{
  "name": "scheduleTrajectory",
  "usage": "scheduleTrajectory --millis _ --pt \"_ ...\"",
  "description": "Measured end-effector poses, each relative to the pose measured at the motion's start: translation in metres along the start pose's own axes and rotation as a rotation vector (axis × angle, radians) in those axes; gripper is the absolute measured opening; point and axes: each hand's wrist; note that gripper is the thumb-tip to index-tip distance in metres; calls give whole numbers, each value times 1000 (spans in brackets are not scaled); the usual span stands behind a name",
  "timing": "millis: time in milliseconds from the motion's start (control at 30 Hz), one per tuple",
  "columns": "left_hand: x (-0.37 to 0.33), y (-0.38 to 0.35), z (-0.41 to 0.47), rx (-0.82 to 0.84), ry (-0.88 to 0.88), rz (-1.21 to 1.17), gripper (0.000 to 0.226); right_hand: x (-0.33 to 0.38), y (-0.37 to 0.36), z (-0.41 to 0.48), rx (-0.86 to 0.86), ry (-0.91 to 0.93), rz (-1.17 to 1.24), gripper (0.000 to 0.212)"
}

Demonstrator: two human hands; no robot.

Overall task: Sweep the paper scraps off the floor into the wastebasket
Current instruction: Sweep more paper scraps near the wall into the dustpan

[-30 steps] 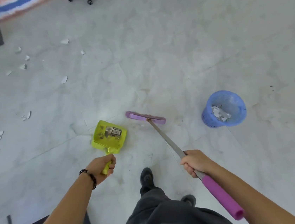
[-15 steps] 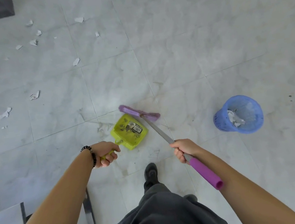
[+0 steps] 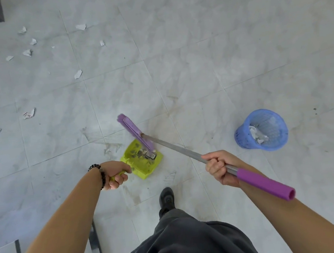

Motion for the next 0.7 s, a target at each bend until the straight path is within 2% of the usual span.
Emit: scheduleTrajectory --millis 133,233,400,533,700 --pt "1 -8 -1 2 -37 8 13 -16 -10 9 -40 114 -175 19" --pt "3 -13 1 -10 -93 -86 31 -20 -13 8 -49 154 -179 21" --pt "6 -32 5 29 -111 -312 11 -22 12 -15 -61 222 -44 24" --pt "-8 -63 -3 -20 -173 -271 8 -30 52 -42 -68 304 39 26" --pt "-39 -124 -17 -39 -281 -210 14 -50 103 -80 -110 463 6 23"
Point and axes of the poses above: each hand's wrist, its own z-axis towards the middle knuckle, its own y-axis out of the back of the hand, x = y × z, and after that the axes turned 9 degrees about z, right-handed
